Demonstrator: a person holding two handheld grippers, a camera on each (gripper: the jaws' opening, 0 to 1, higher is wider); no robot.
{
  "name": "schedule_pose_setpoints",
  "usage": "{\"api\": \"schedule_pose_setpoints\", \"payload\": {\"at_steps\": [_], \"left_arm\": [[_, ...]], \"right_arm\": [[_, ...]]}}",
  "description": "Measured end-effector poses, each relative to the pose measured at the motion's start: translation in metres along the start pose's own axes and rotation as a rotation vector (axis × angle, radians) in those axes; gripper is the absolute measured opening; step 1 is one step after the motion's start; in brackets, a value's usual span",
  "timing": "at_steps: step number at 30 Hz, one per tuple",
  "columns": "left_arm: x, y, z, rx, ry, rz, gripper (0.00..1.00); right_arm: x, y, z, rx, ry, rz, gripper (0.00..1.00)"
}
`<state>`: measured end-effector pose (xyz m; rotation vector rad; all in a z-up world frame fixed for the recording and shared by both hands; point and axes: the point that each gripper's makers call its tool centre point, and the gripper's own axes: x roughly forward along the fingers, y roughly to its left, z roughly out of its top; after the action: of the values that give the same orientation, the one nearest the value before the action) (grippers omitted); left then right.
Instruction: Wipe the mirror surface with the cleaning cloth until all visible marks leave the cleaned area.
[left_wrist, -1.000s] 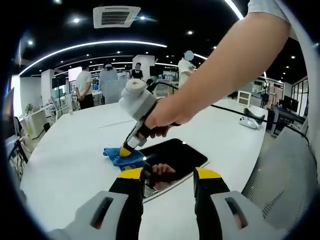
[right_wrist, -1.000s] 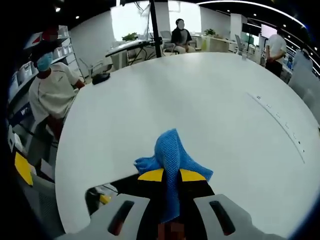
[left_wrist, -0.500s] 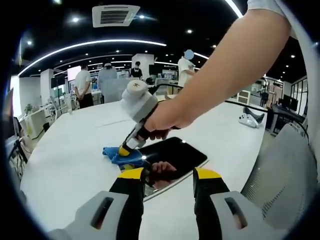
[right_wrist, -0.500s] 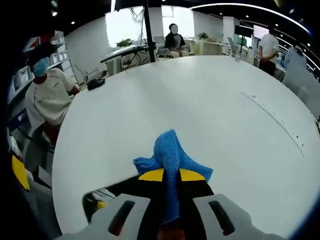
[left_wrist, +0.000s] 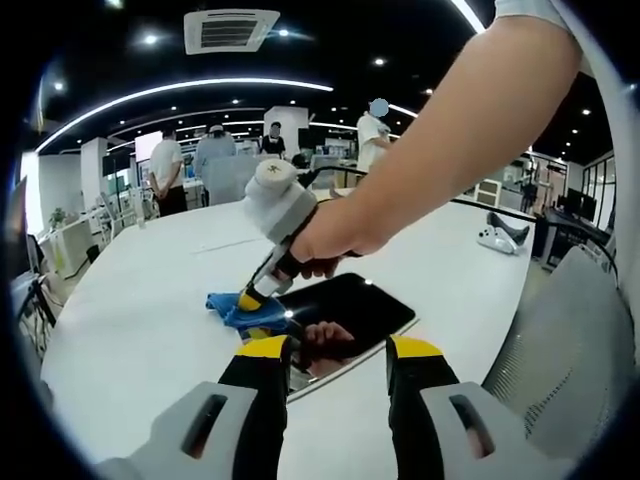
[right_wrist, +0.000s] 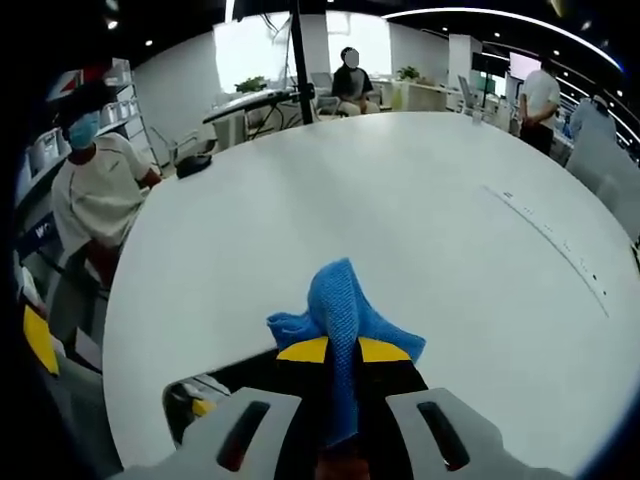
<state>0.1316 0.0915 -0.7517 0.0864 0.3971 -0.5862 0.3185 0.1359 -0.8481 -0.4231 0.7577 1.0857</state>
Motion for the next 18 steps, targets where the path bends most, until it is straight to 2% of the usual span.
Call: {"api": "schedule_pose_setpoints", "payload": {"at_steps": [18], "left_arm": [[-0.0002, 0.0004, -0.0001, 0.003, 0.001, 0.004, 0.37]], "right_arm": [[-0.0080, -0.0088, -0.0088, 0.019, 0.011, -0.010, 0.04]]}}
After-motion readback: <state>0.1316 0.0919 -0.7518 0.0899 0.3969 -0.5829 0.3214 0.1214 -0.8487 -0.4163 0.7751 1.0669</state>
